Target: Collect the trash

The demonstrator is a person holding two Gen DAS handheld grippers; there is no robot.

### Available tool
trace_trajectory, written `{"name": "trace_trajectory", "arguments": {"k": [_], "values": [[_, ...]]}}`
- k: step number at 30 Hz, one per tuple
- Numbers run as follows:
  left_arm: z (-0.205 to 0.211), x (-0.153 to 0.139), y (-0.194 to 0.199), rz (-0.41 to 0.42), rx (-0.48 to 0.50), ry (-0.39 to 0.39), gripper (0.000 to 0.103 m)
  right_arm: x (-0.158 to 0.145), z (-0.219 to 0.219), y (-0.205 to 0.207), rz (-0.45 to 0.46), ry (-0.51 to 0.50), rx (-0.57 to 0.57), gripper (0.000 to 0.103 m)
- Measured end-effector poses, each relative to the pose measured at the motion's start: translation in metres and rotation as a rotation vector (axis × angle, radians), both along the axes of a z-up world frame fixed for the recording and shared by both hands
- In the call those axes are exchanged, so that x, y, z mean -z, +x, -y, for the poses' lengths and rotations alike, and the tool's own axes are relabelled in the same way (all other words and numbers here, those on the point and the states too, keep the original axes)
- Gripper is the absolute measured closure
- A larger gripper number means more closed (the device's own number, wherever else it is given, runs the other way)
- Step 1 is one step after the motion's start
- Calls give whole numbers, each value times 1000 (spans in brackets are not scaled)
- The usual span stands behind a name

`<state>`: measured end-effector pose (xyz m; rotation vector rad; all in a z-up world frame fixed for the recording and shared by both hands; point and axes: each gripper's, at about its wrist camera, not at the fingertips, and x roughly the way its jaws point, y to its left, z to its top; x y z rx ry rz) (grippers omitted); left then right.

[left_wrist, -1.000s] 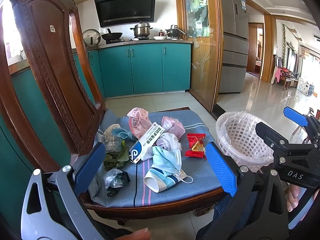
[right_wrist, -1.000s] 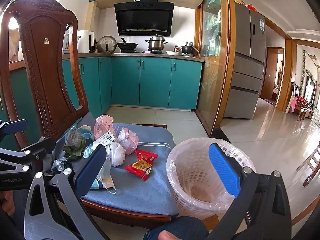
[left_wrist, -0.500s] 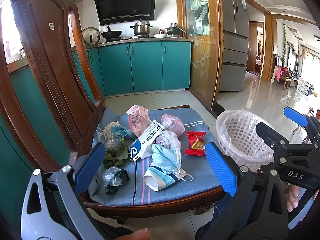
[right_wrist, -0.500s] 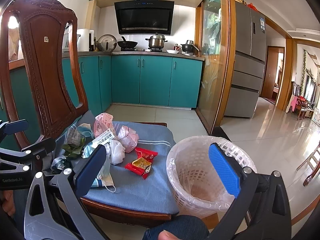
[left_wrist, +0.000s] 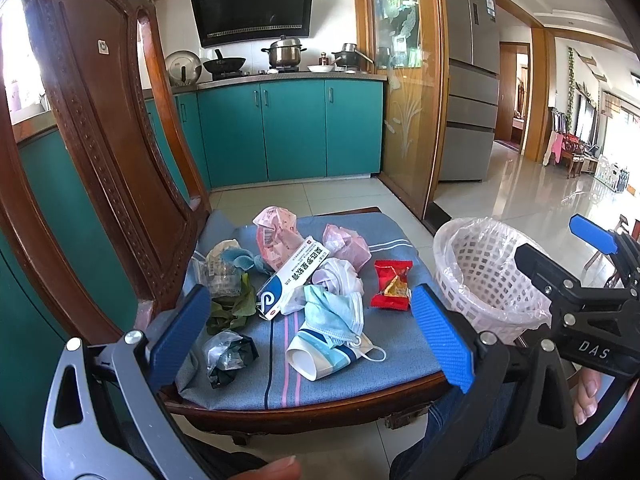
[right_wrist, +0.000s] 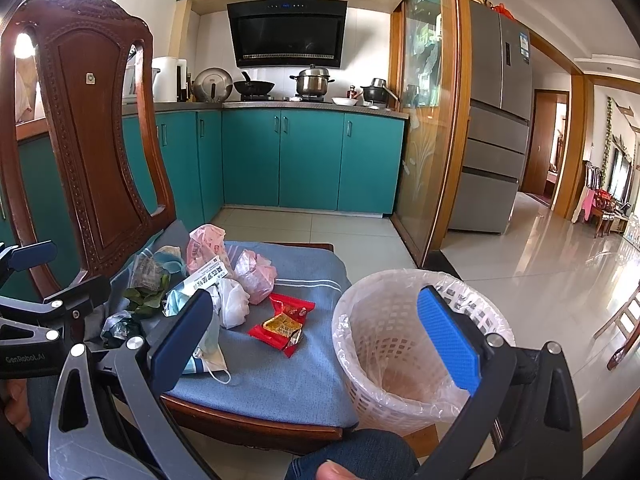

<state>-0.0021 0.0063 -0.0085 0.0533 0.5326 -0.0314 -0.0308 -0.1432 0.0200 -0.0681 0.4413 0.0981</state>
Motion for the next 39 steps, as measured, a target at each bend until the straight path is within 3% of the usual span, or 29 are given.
{"name": "trace_trajectory", "arguments": {"k": [26,39], "values": [[2,4,3,-33,-7,-6,3,2,7,2,-36,30,-17,3],[-15,20,23,-79,-45,-19,3,12,-8,30,-63,10,-75,3]]}}
